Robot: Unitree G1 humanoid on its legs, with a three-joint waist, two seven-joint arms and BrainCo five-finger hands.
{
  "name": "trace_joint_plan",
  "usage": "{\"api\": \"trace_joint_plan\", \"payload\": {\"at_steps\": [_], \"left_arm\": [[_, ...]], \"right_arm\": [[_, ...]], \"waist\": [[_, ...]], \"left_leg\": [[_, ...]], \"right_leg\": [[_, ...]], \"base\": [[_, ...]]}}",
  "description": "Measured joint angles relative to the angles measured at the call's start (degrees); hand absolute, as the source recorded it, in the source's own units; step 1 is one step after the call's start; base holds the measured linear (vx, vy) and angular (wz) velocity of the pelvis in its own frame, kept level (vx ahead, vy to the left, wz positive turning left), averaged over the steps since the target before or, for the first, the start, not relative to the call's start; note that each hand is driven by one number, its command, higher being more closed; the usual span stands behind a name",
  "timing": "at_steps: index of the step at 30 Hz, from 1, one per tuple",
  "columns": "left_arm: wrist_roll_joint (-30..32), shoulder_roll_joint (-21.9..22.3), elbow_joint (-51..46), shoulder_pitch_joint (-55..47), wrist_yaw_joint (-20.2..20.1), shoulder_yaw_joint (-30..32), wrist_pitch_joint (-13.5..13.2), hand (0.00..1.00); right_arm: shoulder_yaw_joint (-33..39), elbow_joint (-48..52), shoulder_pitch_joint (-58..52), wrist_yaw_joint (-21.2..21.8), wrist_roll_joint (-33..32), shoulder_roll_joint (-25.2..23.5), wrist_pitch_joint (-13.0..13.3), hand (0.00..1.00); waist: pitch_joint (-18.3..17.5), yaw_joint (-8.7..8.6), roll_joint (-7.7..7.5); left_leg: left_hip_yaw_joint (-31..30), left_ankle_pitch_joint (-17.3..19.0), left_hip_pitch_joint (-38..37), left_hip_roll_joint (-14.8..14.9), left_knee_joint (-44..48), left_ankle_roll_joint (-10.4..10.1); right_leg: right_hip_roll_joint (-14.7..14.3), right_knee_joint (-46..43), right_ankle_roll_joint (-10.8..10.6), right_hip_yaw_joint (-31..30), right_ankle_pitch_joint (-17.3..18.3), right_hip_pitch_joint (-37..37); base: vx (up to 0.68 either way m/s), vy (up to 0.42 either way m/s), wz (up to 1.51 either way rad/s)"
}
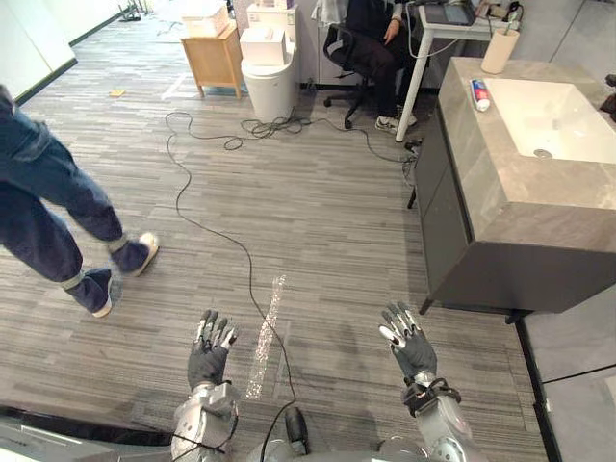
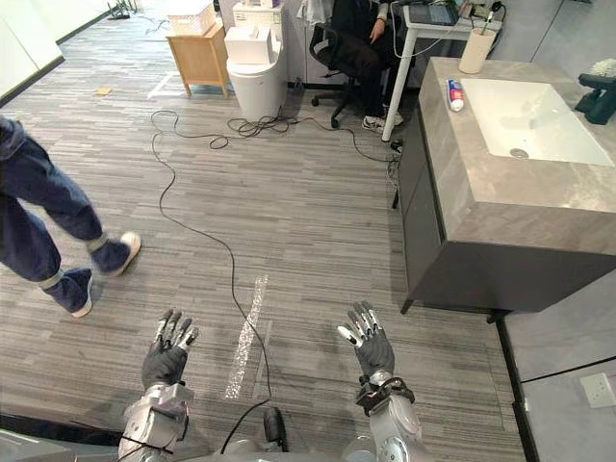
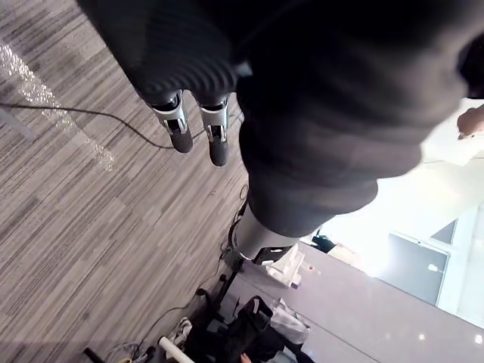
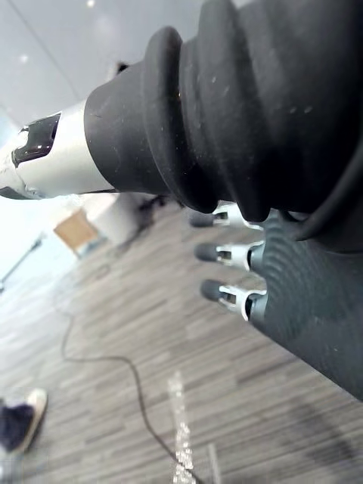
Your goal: Organize washtable
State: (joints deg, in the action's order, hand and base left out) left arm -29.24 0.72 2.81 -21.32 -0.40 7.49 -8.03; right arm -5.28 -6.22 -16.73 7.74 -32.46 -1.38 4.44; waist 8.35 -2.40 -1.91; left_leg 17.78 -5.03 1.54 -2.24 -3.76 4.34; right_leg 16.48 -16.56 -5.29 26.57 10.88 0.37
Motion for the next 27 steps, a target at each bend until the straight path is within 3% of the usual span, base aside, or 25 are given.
{"api": "trace_joint_plan", "payload": {"at_steps": [1,3,4,5,6,7,8,10,11,14,15,16,17,18,19,20,21,22,23,24,26,27], "left_arm": [[0.3,-0.2,-0.4,0.1,0.6,0.7,0.0,0.00],[0.3,0.1,-0.6,0.1,1.0,1.1,0.1,0.00],[0.3,-0.3,-0.8,0.4,0.9,0.7,0.0,0.00],[0.3,-0.7,-0.7,0.9,0.9,0.1,0.0,0.00],[0.2,-2.2,-0.9,2.3,0.9,0.1,-0.1,0.00],[0.2,-3.4,-0.5,3.8,0.8,-0.8,-0.1,0.00],[0.2,-3.9,1.1,5.0,0.9,-1.1,0.1,0.00],[0.3,-4.3,2.2,6.3,0.7,-5.5,0.4,0.00],[0.3,-4.2,2.2,6.6,0.6,-6.2,0.3,0.00],[1.5,-4.2,2.2,7.4,0.3,-10.1,0.3,0.00],[1.9,-4.0,2.7,7.1,0.2,-10.6,0.3,0.00],[2.0,-3.7,3.2,6.4,0.2,-10.7,0.2,0.00],[2.2,-4.6,3.5,6.6,0.0,-10.5,0.2,0.00],[2.1,-4.5,3.8,6.4,-0.2,-10.0,0.2,0.00],[1.3,-2.9,5.3,6.3,-0.2,-9.0,0.2,0.00],[0.5,-2.6,6.7,6.1,-0.3,-9.6,0.4,0.00],[0.4,-2.6,7.0,6.2,-0.5,-9.9,0.5,0.00],[0.1,-2.6,7.0,6.2,-0.5,-9.6,0.6,0.00],[-0.3,-2.8,6.9,6.2,-0.5,-9.1,0.6,0.00],[-0.6,-3.1,6.6,6.2,-0.5,-9.0,0.6,0.00],[-1.2,-3.1,6.1,6.3,-0.7,-9.0,0.6,0.00],[-1.5,-2.8,5.5,6.4,-0.7,-9.0,0.6,0.00]], "right_arm": [[-0.2,0.0,0.1,0.0,0.5,-0.1,0.0,0.00],[-0.5,-0.2,0.1,0.0,0.6,0.6,-0.4,0.00],[-0.3,-0.3,0.1,0.0,0.6,0.9,-0.4,0.00],[-0.1,-0.4,0.2,0.0,0.6,0.9,-0.4,0.00],[-0.3,-1.3,0.8,0.1,0.5,-0.6,-0.4,0.00],[-0.2,-0.8,1.3,0.1,0.5,-1.1,-0.3,0.00],[-0.2,-1.4,2.2,-0.1,0.5,-1.4,-0.8,0.00],[0.2,-1.1,0.4,-0.2,0.5,-0.7,-0.7,0.00],[0.2,-1.1,-0.1,-0.2,0.5,-0.5,-0.7,0.00],[0.2,-0.6,-2.7,-0.2,0.6,-0.1,-0.7,0.00],[0.0,-0.5,-3.8,-0.2,0.6,0.5,-0.9,0.00],[-0.3,-0.5,-4.6,-0.2,0.6,0.9,-1.0,0.00],[-0.7,0.3,-5.3,-0.1,0.6,0.3,-1.0,0.00],[-1.6,1.2,-5.7,-0.2,0.5,0.7,-0.9,0.00],[-2.8,2.3,-4.3,-0.1,0.4,3.3,-0.9,0.00],[-2.6,2.4,-2.5,-0.2,0.3,4.6,-0.7,0.00],[-2.1,2.4,-1.6,-0.3,0.3,4.5,-0.5,0.00],[-1.6,2.5,-0.2,-0.7,0.3,3.8,-0.3,0.00],[-1.6,2.6,1.0,-1.4,0.3,2.9,-0.1,0.00],[-1.6,2.6,1.8,-1.5,-0.1,2.3,0.3,0.00],[-1.5,2.6,2.9,-1.6,-0.9,1.9,1.2,0.00],[-1.4,2.5,3.5,-1.6,-1.2,2.0,1.5,0.00]], "waist": [[1.2,0.02,-0.56],[2.1,-0.51,0.19],[2.5,-1.89,2.59],[2.5,-2.74,2.97],[2.8,-3.40,0.21],[4.2,-2.94,0.43],[4.8,-2.79,-0.75],[4.6,-4.32,0.95],[4.3,-4.62,1.15],[2.7,-5.74,2.43],[1.4,-6.44,4.47],[0.0,-6.38,6.66],[-0.5,-6.18,5.12],[-0.9,-6.03,4.09],[-0.5,-4.75,5.94],[-0.1,-3.47,7.79],[-0.1,-3.12,8.41],[0.3,-3.02,7.94],[1.1,-2.70,6.25],[1.6,-2.42,4.86],[2.0,-1.46,3.48],[2.2,-0.93,3.27]], "left_leg": [[0.0,3.0,1.0,-0.4,4.5,0.2],[-2.2,5.0,1.5,-0.2,6.2,1.2],[-4.3,5.4,1.5,0.9,4.9,1.7],[-5.2,5.7,0.7,1.3,3.0,2.1],[-4.8,8.7,0.6,-0.1,6.9,4.3],[-3.2,14.4,0.2,1.3,13.8,1.7],[-2.8,15.9,-1.1,0.4,14.2,-0.1],[-2.5,16.9,-3.9,0.1,11.9,0.1],[-2.5,17.0,-4.8,0.0,10.8,-0.1],[-3.0,19.9,-7.8,0.4,9.2,-2.0],[-2.7,22.9,-8.2,3.5,12.0,-5.5],[-2.0,23.8,-6.7,6.7,19.2,-7.4],[0.1,23.4,-3.2,7.6,30.9,-8.2],[1.0,22.3,-1.6,8.6,38.4,-7.8],[1.1,17.5,1.3,12.6,52.2,-5.9],[0.8,13.3,4.6,16.2,62.9,-4.9],[1.0,13.9,6.2,17.7,66.9,-4.2],[1.5,15.6,8.5,19.7,71.0,-1.8],[1.8,17.0,10.1,20.1,71.4,0.3],[2.1,18.0,12.0,19.8,70.1,0.7],[1.2,19.5,16.3,18.8,64.6,-1.0],[-1.3,19.7,19.3,17.0,55.1,-2.7]], "right_leg": [[1.4,-3.1,2.7,-0.2,1.5,0.4],[2.7,-15.2,9.9,-4.1,-2.4,-4.3],[1.5,-22.6,13.8,-7.2,-5.4,-10.1],[-0.2,-22.1,10.7,-7.9,-3.5,-11.6],[-1.0,-17.3,8.6,-9.1,-1.3,-13.8],[-3.1,-14.0,6.7,-9.7,0.0,-16.0],[-2.9,-10.5,6.3,-11.0,-0.4,-16.5],[-6.5,3.0,3.4,-10.5,-4.7,-17.8],[-7.0,4.6,2.7,-10.2,-5.2,-18.3],[-9.2,3.0,4.4,-10.1,-7.9,-21.3],[-12.2,-0.5,5.2,-8.4,-8.1,-21.1],[-15.6,-1.3,5.7,-6.7,-8.2,-19.0],[-15.3,-1.3,9.4,-6.8,-10.6,-16.1],[-14.7,-1.1,11.3,-7.2,-9.6,-13.9],[-16.6,-0.6,10.7,-8.6,-6.5,-10.2],[-18.7,2.5,10.4,-11.1,-6.1,-5.8],[-19.2,4.2,10.4,-12.6,-6.0,-3.4],[-19.0,7.3,10.4,-15.6,-6.0,0.7],[-17.1,9.1,10.0,-18.6,-5.7,4.5],[-15.0,9.6,9.5,-21.0,-5.1,6.5],[-11.7,9.6,8.7,-23.8,-4.1,8.2],[-9.4,9.5,7.9,-25.5,-3.6,8.9]], "base": [[0.11,0.082,0.26],[0.05,0.077,0.45],[0.05,0.109,0.70],[0.22,0.162,0.74],[0.38,0.086,0.30],[0.42,0.093,0.02],[0.33,0.032,-0.09],[0.25,0.052,0.03],[0.34,0.061,0.05],[0.46,0.031,0.06],[0.64,-0.040,0.02],[0.83,-0.076,0.00],[0.78,-0.080,-0.09],[0.76,-0.067,-0.46],[0.73,0.010,-0.96],[0.72,0.065,-1.14],[0.70,0.123,-0.97],[0.68,0.149,-0.75],[0.75,0.222,-0.76],[0.58,0.228,-0.60],[0.45,0.297,-0.65],[0.56,0.519,-0.99]]}}
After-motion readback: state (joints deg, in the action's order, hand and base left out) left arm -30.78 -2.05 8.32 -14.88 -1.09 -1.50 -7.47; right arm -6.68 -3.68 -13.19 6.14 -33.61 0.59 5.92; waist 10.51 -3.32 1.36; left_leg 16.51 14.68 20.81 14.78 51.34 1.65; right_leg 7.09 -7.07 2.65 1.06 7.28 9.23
